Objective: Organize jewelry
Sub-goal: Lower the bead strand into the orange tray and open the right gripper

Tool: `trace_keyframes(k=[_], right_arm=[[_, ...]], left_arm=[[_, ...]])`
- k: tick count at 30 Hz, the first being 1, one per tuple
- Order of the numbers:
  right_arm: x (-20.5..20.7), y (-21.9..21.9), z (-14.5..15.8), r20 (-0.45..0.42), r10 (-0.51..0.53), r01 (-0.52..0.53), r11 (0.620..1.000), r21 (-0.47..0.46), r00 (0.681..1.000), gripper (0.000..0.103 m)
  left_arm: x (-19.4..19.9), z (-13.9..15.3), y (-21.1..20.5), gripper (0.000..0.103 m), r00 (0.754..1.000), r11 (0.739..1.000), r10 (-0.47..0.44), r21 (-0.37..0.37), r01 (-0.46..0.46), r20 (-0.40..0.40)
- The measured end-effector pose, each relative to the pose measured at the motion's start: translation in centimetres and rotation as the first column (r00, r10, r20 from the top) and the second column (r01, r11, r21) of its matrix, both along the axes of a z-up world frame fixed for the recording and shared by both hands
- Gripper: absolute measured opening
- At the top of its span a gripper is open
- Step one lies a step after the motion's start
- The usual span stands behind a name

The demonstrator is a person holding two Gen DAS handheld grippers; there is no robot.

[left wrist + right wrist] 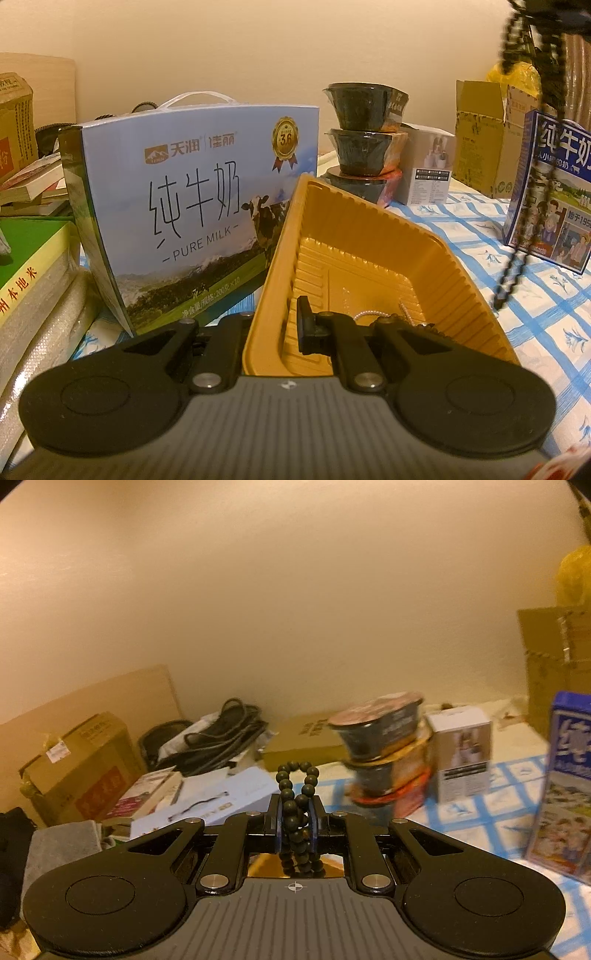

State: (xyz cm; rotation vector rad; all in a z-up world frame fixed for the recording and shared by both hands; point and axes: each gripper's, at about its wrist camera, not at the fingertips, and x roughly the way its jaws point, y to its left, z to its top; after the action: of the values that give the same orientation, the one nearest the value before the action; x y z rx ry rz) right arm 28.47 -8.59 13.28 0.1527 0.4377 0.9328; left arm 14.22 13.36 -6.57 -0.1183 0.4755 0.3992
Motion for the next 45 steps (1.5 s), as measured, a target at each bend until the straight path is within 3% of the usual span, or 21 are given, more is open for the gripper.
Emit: trace_keyframes(k=[10, 19, 21, 25, 28, 30, 32, 34, 45], right_arm=[[1.9, 5.4, -3.3, -0.076, 0.048, -0.044, 0.998, 0.053, 0.996, 0.014], [3.7, 7.6, -11.2, -0.228, -0.002, -0.021, 0.995, -0.100, 0.974, 0.013], [3.9, 7.7, -12.7, -0.250, -0.013, -0.019, 0.992, -0.125, 0.968, 0.005], [4.1, 8.1, -14.6, -0.285, -0.007, -0.040, 0.987, -0.157, 0.958, 0.006], [3.8, 8.3, -15.2, -0.271, -0.010, -0.043, 0.981, -0.190, 0.963, 0.015], [3.8, 8.0, -15.6, -0.277, -0.014, -0.041, 0.980, -0.193, 0.961, 0.033], [3.7, 7.4, -15.8, -0.278, -0.029, -0.025, 0.982, -0.187, 0.960, 0.045], [3.6, 6.9, -15.8, -0.275, -0.043, -0.010, 0.982, -0.188, 0.960, 0.050], [2.5, 3.8, -17.1, -0.309, -0.072, 0.018, 0.984, -0.174, 0.948, 0.053]], left_arm=[[0.0, 0.1, 0.0, 0.009, 1.000, 1.000, -0.008, -0.006, 0.008, 0.001], [-0.1, 0.1, 0.0, 0.009, 1.000, 1.000, -0.005, -0.011, 0.006, 0.007], [-0.1, 0.1, 0.0, 0.009, 1.000, 1.000, -0.004, -0.013, 0.005, 0.006], [-0.1, 0.0, 0.1, 0.009, 1.000, 1.000, -0.002, -0.014, 0.003, 0.005], [-0.1, 0.0, 0.1, 0.009, 1.000, 1.000, -0.002, -0.013, 0.002, 0.005], [-0.1, 0.0, 0.1, 0.009, 1.000, 1.000, -0.001, -0.013, 0.001, 0.005], [-0.1, 0.0, 0.1, 0.009, 1.000, 1.000, 0.000, -0.014, 0.000, 0.004], [0.0, 0.0, 0.1, 0.008, 1.000, 1.000, 0.001, -0.013, -0.001, 0.004], [0.1, 0.0, 0.3, 0.008, 1.000, 1.000, 0.010, -0.014, -0.010, 0.001]])
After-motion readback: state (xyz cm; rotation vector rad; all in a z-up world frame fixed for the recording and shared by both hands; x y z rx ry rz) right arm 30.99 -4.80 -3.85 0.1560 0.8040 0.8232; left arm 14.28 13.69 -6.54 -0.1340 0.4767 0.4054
